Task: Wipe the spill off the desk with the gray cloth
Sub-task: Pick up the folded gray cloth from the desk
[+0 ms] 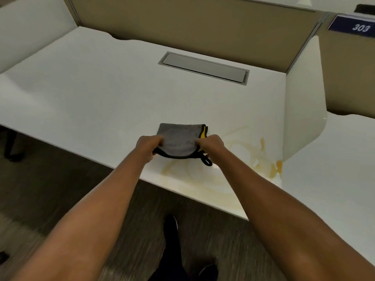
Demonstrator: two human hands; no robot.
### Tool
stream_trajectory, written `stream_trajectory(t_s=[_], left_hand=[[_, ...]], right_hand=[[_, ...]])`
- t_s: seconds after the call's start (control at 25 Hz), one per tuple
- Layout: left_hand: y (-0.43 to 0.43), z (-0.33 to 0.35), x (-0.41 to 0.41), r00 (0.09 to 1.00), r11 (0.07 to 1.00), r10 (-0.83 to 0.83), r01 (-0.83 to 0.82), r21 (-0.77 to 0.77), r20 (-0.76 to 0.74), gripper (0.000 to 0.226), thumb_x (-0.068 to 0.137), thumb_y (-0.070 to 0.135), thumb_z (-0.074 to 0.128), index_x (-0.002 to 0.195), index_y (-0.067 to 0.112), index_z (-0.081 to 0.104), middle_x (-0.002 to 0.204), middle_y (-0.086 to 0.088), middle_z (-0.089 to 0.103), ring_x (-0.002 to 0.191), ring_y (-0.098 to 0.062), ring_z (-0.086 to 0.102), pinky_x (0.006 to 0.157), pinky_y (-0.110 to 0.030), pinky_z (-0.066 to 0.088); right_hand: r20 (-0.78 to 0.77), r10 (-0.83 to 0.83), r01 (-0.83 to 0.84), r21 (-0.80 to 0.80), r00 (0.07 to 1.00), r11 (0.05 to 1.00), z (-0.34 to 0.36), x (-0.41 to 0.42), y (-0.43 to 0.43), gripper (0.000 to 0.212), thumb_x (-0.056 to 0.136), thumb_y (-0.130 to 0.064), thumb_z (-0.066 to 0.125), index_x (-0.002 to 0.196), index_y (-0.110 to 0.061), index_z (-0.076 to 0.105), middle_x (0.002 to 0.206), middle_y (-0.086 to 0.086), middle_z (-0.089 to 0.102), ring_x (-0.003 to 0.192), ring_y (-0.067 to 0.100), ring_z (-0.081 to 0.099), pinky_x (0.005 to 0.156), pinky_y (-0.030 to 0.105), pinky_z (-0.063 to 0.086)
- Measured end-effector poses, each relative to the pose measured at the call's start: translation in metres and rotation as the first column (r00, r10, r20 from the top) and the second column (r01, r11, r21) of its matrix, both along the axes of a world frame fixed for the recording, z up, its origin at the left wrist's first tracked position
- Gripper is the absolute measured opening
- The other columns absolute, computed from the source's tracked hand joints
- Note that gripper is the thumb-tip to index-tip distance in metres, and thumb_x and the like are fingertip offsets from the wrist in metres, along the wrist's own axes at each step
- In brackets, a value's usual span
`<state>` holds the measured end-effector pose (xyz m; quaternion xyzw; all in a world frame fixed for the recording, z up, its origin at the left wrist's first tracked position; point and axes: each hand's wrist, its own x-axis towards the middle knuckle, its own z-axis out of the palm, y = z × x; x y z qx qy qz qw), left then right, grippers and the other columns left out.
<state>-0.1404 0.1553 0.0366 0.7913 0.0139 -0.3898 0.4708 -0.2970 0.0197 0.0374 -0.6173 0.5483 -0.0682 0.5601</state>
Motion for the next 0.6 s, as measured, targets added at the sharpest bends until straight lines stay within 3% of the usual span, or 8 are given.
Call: stream_trajectory(t_s=[0.12, 0.32, 0.48, 0.6], left_hand=[[0.019, 0.016, -0.020, 0.999, 0.996, 0.035, -0.037, -0.079, -0.017, 0.011, 0.081, 0.010, 0.070, 0.082, 0.011, 0.060, 0.085, -0.008, 0.059, 0.072, -0.019, 0.054, 0.062, -0.029, 0.043], [0.030, 0.046, -0.029, 1.000, 0.978, 0.000, 0.000, -0.211, -0.002, 0.008, 0.081, 0.023, 0.074, 0.083, 0.015, 0.074, 0.083, -0.004, 0.068, 0.068, -0.017, 0.063, 0.067, -0.031, 0.047], [0.029, 0.044, -0.014, 1.000, 0.958, 0.001, -0.001, -0.287, 0.001, 0.013, 0.082, 0.028, 0.078, 0.087, 0.016, 0.075, 0.086, -0.002, 0.070, 0.073, -0.018, 0.065, 0.064, -0.031, 0.048], [0.032, 0.018, -0.001, 0.984, 0.968, -0.091, 0.123, -0.217, 0.152, 0.024, 0.090, 0.030, 0.073, 0.085, 0.008, 0.067, 0.091, -0.008, 0.067, 0.086, -0.026, 0.063, 0.067, -0.035, 0.049]], right_hand=[[0.090, -0.090, 0.081, 0.094, 0.992, 0.992, 0.025, -0.023, 0.004, 0.015, 0.081, -0.012, 0.072, 0.081, -0.005, 0.059, 0.078, 0.013, 0.061, 0.070, 0.027, 0.063, 0.062, 0.031, 0.049], [0.165, -0.088, 0.062, 0.154, 0.982, 0.986, 0.064, -0.049, 0.009, 0.012, 0.073, -0.015, 0.080, 0.079, -0.005, 0.077, 0.061, 0.006, 0.052, 0.045, 0.016, 0.047, 0.044, 0.020, 0.038], [0.224, -0.158, 0.131, 0.130, 0.962, 0.983, 0.062, -0.046, 0.005, 0.017, 0.084, -0.022, 0.080, 0.074, -0.010, 0.073, 0.064, 0.002, 0.058, 0.054, 0.016, 0.054, 0.047, 0.023, 0.043], [0.152, -0.140, 0.134, 0.052, 0.978, 0.990, 0.039, -0.043, 0.005, 0.028, 0.088, -0.027, 0.077, 0.087, -0.001, 0.067, 0.087, 0.015, 0.070, 0.078, 0.027, 0.070, 0.063, 0.031, 0.055]])
